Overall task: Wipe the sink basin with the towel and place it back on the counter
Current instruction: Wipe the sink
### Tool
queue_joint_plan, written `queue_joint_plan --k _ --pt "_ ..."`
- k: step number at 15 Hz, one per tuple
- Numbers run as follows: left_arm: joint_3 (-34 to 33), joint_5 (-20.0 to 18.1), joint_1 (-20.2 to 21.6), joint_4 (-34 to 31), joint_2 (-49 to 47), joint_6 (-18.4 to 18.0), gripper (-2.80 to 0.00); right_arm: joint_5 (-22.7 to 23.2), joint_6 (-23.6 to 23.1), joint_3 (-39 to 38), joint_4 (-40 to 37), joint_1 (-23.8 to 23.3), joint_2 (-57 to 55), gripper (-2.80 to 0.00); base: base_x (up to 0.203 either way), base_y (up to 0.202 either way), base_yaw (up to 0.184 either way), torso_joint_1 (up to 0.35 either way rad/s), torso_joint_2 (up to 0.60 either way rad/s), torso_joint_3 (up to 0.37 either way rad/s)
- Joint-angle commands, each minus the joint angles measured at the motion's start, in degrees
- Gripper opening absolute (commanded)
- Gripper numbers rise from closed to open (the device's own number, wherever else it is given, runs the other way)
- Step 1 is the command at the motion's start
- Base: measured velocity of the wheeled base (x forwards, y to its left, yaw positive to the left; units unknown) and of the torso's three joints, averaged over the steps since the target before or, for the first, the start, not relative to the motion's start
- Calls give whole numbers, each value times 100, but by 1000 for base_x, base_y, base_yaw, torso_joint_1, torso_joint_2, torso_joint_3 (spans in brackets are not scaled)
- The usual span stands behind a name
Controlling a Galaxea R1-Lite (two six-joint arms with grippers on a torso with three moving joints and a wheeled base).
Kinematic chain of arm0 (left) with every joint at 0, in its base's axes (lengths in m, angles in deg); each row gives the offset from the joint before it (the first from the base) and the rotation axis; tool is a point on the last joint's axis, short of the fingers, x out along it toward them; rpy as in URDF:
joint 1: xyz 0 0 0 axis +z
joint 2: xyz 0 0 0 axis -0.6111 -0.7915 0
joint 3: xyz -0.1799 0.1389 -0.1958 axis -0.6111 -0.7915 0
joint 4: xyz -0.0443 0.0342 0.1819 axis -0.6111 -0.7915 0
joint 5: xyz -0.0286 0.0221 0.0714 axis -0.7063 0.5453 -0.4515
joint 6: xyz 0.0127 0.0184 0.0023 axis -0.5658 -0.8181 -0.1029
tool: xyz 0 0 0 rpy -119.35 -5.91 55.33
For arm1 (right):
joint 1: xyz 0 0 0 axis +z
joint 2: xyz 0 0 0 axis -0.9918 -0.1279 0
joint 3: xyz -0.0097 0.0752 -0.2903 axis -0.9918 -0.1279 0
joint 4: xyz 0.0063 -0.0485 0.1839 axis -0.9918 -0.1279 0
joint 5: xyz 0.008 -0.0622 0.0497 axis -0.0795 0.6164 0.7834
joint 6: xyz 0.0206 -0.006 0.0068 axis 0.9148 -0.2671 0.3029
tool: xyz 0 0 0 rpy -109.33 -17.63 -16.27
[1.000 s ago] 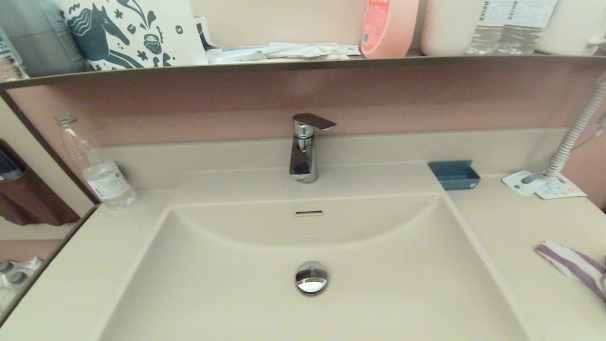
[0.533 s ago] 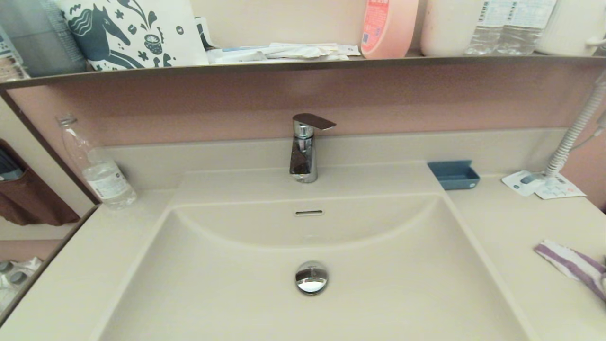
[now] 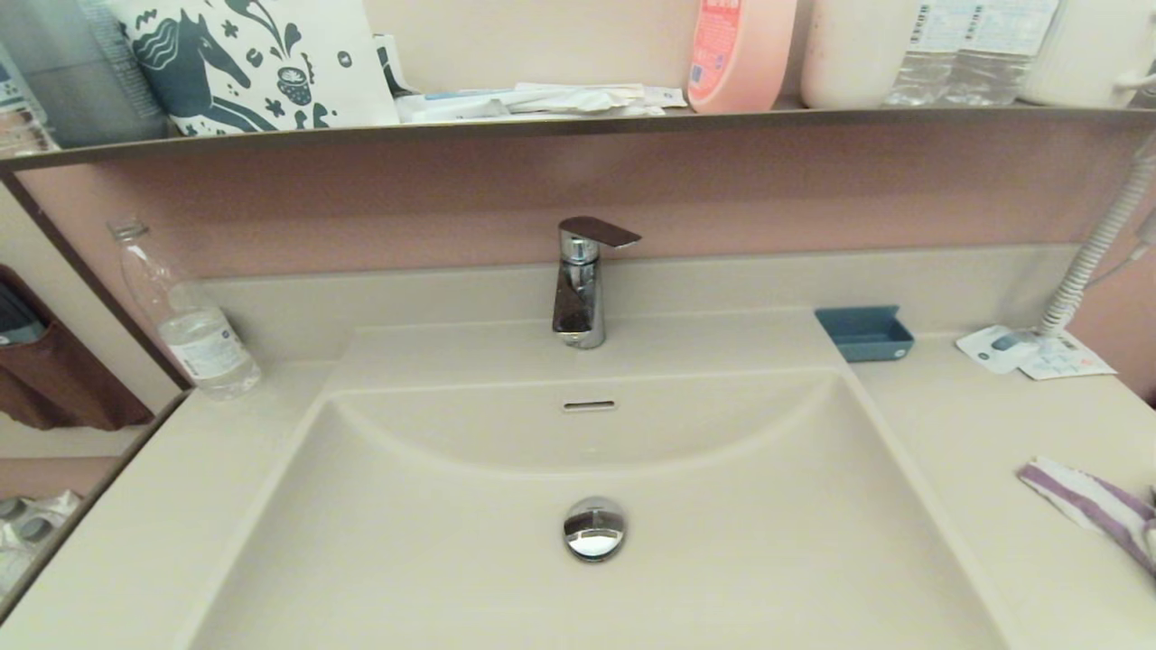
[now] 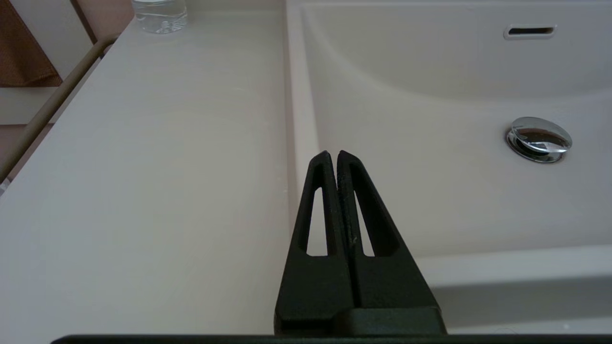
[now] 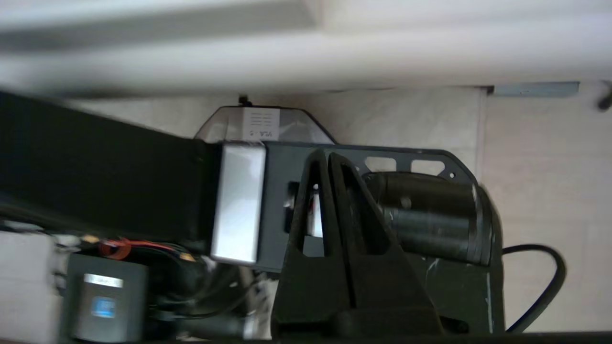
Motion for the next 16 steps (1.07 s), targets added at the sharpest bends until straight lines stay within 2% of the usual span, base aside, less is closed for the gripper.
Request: queue_joint_plan --k 1,4,9,12,14,16 --pt "-1 0 6 -2 -7 2 -280 -122 10 -454 22 194 800 -280 0 0 0 0 0 0" --pt "-1 0 5 -2 -7 2 -280 -281 16 -1128 739 286 1655 -280 0 0 0 0 0 0" --pt "-1 0 0 3 -7 2 -280 -1263 17 -3188 4267 340 2342 -280 0 0 0 0 0 0" --pt "-1 0 6 5 -7 2 -280 -1478 17 -4160 5908 357 2383 -280 0 0 0 0 0 0" --pt "-1 0 8 7 -7 2 -280 -1501 -3 -4545 6389 359 2394 -280 0 0 0 0 0 0" --pt "-1 0 1 0 -7 2 -280 -1508 -151 -4654 6433 360 2391 -280 0 0 0 0 0 0"
